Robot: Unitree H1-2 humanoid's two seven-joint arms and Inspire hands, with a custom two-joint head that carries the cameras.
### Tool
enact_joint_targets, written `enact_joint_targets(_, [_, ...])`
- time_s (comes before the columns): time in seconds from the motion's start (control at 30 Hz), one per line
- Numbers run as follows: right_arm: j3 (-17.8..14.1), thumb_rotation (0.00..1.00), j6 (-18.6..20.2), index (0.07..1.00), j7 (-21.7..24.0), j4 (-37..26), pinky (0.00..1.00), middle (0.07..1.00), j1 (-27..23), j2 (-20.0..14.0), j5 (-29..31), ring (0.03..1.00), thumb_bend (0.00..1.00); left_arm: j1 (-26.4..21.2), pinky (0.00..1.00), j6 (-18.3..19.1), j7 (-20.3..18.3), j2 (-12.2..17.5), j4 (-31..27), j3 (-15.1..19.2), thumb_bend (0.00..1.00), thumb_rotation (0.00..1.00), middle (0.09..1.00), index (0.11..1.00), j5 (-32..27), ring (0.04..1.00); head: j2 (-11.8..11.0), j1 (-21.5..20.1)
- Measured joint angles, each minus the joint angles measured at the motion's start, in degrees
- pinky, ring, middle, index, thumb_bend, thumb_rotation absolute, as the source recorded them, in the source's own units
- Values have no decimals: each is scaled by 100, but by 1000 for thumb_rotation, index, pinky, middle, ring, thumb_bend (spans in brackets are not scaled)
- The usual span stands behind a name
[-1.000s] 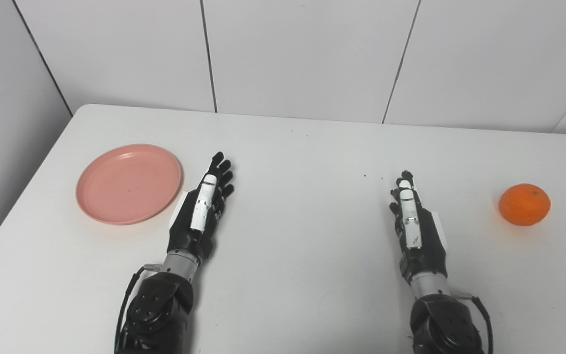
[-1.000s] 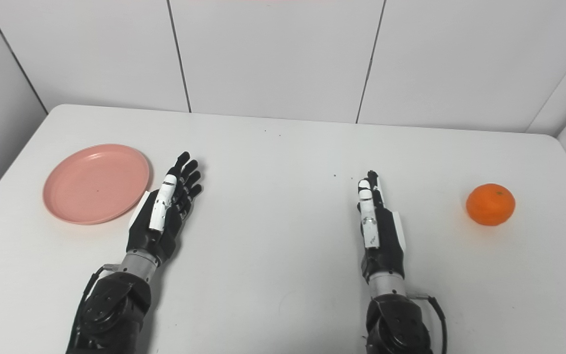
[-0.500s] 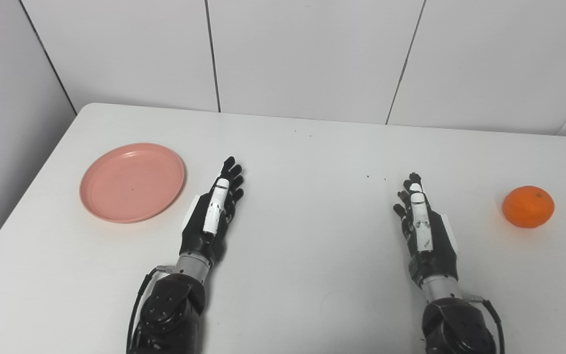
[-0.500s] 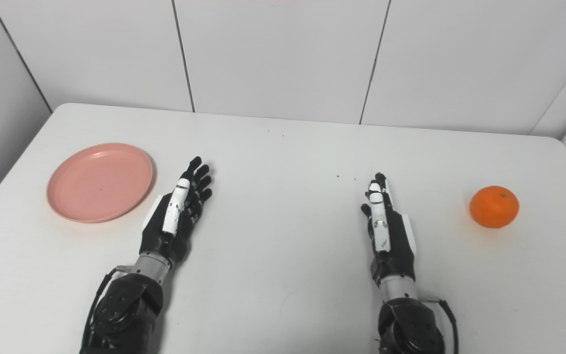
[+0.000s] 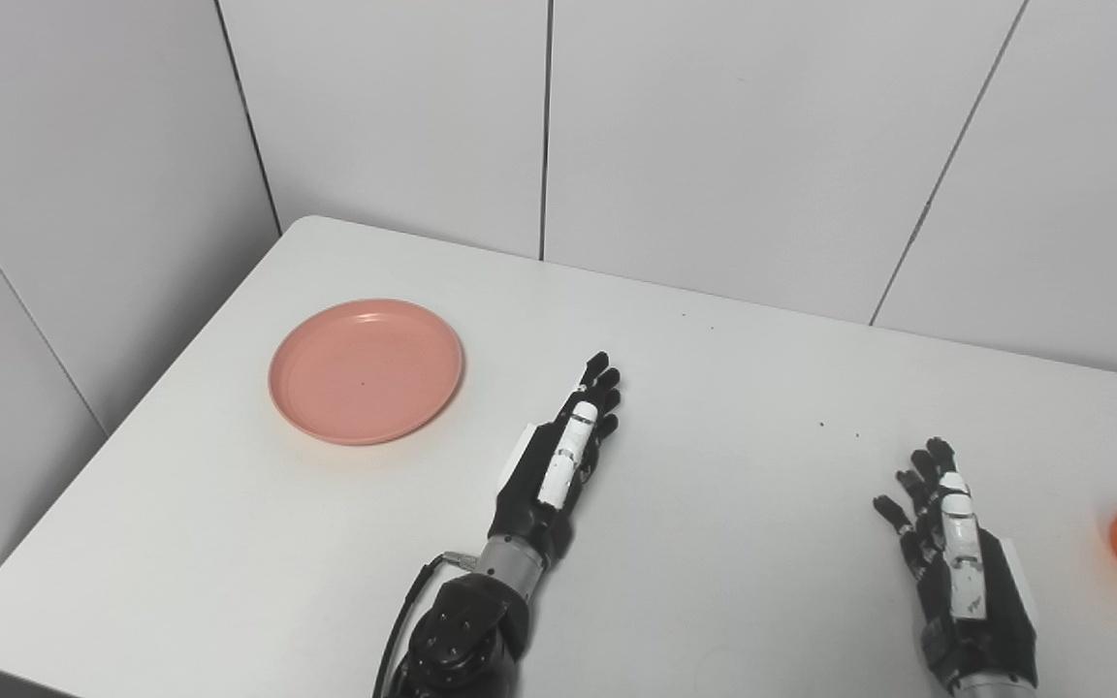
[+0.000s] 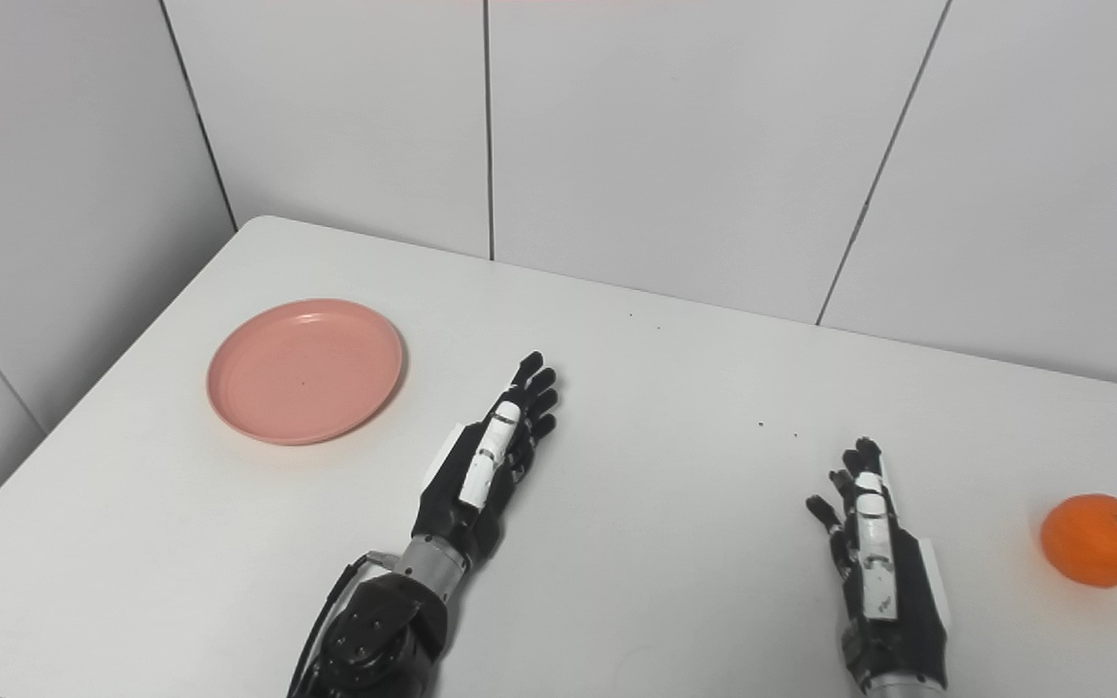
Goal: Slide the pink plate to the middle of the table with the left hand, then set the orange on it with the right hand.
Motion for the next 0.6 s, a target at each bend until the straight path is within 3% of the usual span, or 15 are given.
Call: enact_joint_targets(0.6, [10,1000,20,1000,-61,-97,1000,1000,79,12,25,1000,180,-24,1000,-86,0,-33,61,0,382,1000,1000,1000,39,1000,-70,88])
